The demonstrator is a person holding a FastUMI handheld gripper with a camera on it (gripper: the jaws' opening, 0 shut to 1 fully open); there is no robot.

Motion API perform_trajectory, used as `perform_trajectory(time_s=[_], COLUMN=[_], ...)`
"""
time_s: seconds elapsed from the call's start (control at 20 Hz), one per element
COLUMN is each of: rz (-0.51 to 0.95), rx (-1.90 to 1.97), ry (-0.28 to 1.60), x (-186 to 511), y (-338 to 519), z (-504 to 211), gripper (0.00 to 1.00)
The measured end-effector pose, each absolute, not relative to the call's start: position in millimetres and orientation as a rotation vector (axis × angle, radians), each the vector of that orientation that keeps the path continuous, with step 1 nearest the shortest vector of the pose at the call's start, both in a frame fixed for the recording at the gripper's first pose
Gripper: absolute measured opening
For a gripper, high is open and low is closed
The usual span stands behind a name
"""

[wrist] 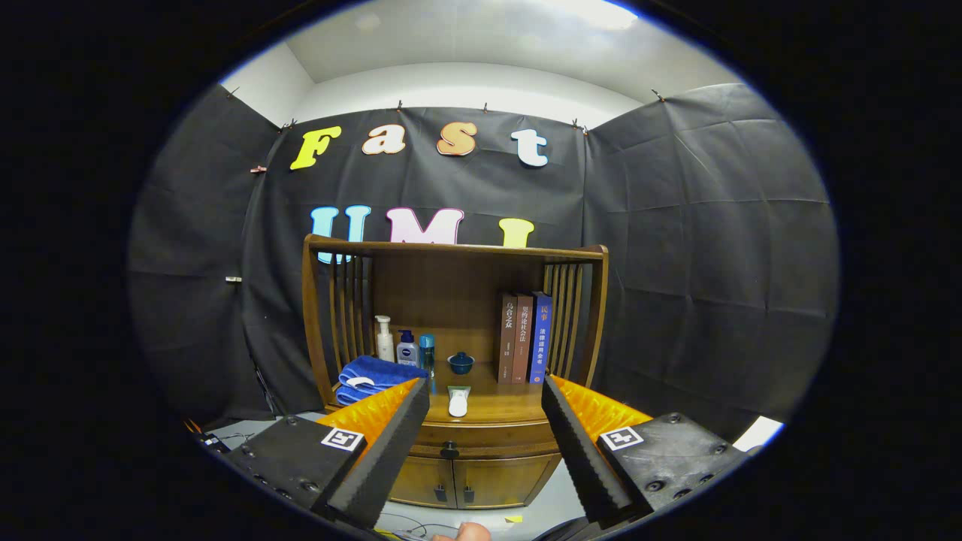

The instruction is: Pull open the drawer, take out the items inside it, and place them on the countertop above the cabinet.

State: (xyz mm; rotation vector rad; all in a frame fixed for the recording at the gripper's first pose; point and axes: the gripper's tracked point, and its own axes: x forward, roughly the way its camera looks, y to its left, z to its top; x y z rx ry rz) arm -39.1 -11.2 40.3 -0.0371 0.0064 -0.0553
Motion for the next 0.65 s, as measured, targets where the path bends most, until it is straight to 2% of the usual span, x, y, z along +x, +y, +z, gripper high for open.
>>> perform_trajectory(time_s=[0.65], rz=[-0.067], rx=[-0.031], ry=[0.003], x=[-42.9], y=[-17.3], z=[37.7], gripper=[0.98])
